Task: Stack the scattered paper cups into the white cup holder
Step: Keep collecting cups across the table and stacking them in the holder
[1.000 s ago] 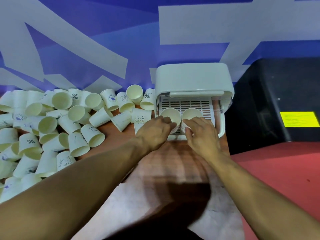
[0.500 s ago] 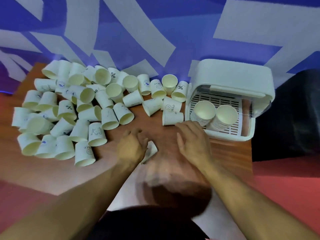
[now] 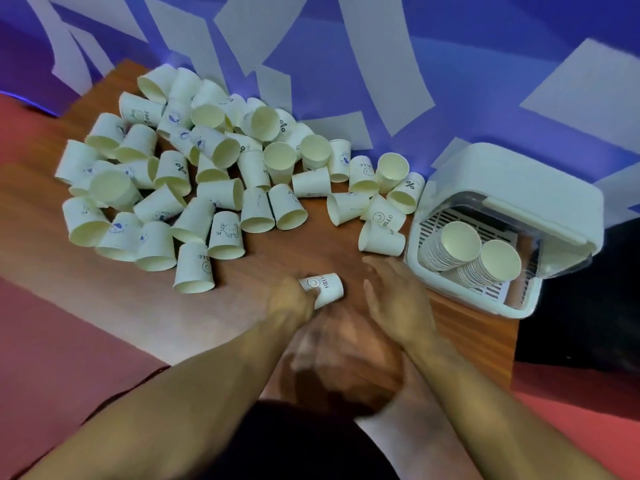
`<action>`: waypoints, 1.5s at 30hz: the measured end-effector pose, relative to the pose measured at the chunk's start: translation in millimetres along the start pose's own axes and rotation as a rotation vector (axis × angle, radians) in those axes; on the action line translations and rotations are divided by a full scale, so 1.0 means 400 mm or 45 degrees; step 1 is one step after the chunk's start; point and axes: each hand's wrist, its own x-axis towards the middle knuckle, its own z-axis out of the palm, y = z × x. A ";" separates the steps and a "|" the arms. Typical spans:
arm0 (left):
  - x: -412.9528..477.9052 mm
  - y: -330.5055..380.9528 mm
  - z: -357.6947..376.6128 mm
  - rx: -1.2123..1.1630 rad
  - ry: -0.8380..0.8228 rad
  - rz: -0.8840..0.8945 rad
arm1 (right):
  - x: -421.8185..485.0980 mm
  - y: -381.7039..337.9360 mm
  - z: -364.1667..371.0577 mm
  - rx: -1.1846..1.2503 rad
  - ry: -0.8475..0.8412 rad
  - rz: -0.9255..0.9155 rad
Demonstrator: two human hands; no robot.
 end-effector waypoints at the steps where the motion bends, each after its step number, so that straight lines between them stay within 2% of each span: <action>1: 0.005 -0.001 -0.006 -0.018 0.013 0.008 | 0.012 -0.005 -0.002 -0.008 -0.009 0.009; 4: 0.019 -0.004 -0.043 -0.094 0.058 0.029 | 0.068 -0.034 -0.004 -0.018 -0.033 0.015; 7: 0.037 -0.009 -0.104 -0.127 0.069 0.179 | 0.153 -0.077 0.009 -0.022 -0.064 0.028; 10: 0.065 -0.022 -0.180 -0.211 0.194 0.287 | 0.257 -0.130 0.034 -0.030 -0.122 0.001; 18: 0.170 -0.065 -0.382 -0.226 0.491 0.346 | 0.536 -0.240 0.131 -0.143 -0.239 -0.074; 24: 0.246 -0.087 -0.480 -0.179 0.531 0.440 | 0.669 -0.260 0.241 -0.319 -0.286 -0.104; 30: 0.293 -0.098 -0.526 -0.155 0.484 0.491 | 0.711 -0.259 0.310 -0.484 -0.332 -0.179; 36: 0.313 -0.079 -0.538 -0.140 0.482 0.560 | 0.683 -0.272 0.277 -0.389 -0.036 -0.174; 40: 0.286 -0.026 -0.526 -0.145 0.483 0.664 | 0.617 -0.276 0.170 -0.272 0.201 -0.186; 45: 0.207 0.059 -0.489 -0.083 0.488 0.824 | 0.490 -0.245 0.016 -0.162 0.382 -0.068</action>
